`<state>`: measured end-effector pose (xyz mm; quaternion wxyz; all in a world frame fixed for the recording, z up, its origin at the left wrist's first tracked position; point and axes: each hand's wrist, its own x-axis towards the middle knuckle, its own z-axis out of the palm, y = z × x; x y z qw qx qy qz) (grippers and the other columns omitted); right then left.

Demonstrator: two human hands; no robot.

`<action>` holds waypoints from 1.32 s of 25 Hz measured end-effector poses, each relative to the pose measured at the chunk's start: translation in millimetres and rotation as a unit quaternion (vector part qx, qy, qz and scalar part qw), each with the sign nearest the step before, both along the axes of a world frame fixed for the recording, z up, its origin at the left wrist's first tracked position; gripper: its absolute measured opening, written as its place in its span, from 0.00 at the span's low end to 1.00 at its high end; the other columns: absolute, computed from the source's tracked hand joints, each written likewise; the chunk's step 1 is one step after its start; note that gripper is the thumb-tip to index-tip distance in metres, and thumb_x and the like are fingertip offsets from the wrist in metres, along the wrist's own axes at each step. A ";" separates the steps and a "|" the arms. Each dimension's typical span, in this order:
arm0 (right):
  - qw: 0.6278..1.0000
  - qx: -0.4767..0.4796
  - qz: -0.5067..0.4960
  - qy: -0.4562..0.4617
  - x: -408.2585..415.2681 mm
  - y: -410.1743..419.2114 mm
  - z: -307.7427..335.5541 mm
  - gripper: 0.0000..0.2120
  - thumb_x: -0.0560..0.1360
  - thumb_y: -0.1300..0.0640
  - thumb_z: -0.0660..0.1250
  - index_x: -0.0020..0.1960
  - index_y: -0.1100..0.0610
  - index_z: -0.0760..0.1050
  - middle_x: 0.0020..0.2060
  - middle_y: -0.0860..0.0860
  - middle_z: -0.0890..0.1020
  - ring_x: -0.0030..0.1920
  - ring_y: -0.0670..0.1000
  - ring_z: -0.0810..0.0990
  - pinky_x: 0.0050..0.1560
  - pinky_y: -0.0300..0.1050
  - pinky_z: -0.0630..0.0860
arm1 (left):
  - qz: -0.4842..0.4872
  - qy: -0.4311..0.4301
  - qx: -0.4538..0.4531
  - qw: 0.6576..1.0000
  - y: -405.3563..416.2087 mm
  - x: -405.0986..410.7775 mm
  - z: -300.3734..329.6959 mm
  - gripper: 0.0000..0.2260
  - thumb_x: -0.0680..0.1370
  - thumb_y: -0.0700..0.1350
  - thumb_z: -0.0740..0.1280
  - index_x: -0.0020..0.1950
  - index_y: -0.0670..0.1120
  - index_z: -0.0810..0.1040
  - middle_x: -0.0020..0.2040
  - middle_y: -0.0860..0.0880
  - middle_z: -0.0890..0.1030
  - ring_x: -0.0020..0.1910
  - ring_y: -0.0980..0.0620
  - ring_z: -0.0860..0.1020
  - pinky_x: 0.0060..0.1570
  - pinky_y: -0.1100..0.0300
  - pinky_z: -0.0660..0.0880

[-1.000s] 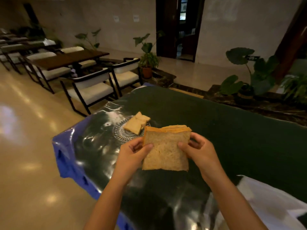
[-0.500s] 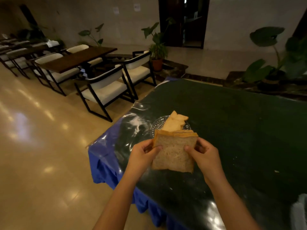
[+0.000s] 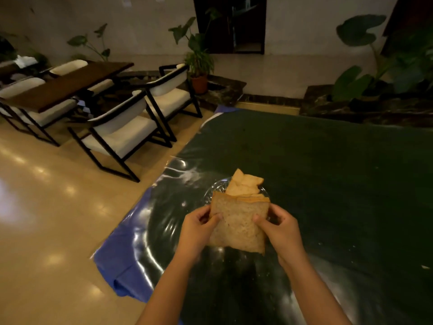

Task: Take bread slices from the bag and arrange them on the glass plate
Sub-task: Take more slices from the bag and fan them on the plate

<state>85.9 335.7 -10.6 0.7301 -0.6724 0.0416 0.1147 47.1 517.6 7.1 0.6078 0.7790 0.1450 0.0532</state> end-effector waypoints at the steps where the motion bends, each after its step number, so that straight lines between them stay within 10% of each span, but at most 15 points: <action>1: 1.000 -0.008 -0.009 0.013 9.1 3.2 -6.3 0.16 0.69 0.61 0.71 0.52 0.46 0.76 0.49 0.45 0.81 0.50 0.45 0.79 0.45 0.46 0.78 | -0.004 0.013 0.000 1.000 4.2 11.7 -6.3 0.09 0.73 0.41 0.69 0.48 0.55 0.81 0.41 0.57 0.85 0.42 0.61 0.81 0.36 0.70 0.77; 5: 0.997 -0.028 -0.048 0.048 33.9 20.1 -28.1 0.16 0.69 0.62 0.71 0.54 0.48 0.77 0.48 0.45 0.81 0.49 0.45 0.79 0.46 0.47 0.79 | -0.030 0.057 -0.006 0.998 20.5 47.7 -29.8 0.10 0.73 0.41 0.68 0.54 0.50 0.79 0.48 0.54 0.82 0.48 0.56 0.80 0.46 0.62 0.78; 16: 0.972 -0.091 -0.200 0.088 58.4 80.5 -82.6 0.13 0.69 0.65 0.69 0.48 0.48 0.78 0.45 0.50 0.83 0.47 0.52 0.82 0.45 0.54 0.80 | -0.153 0.096 0.043 0.983 67.9 120.9 -95.5 0.10 0.74 0.38 0.66 0.40 0.54 0.78 0.35 0.55 0.79 0.33 0.62 0.77 0.31 0.72 0.72; 22: 0.954 -0.168 -0.228 0.103 70.6 94.5 -100.6 0.13 0.68 0.62 0.70 0.52 0.51 0.78 0.45 0.47 0.83 0.47 0.48 0.81 0.50 0.56 0.79 | -0.160 0.063 0.115 0.978 74.8 132.7 -120.9 0.07 0.75 0.40 0.66 0.52 0.47 0.79 0.42 0.54 0.78 0.39 0.61 0.75 0.39 0.69 0.70; 33: 0.928 -0.292 -0.207 0.103 96.1 96.3 -135.7 0.11 0.69 0.59 0.70 0.50 0.51 0.78 0.37 0.42 0.79 0.39 0.42 0.78 0.37 0.38 0.72 | -0.185 0.037 0.177 0.966 73.0 154.5 -160.1 0.16 0.75 0.39 0.66 0.63 0.45 0.74 0.51 0.49 0.76 0.45 0.62 0.70 0.43 0.75 0.66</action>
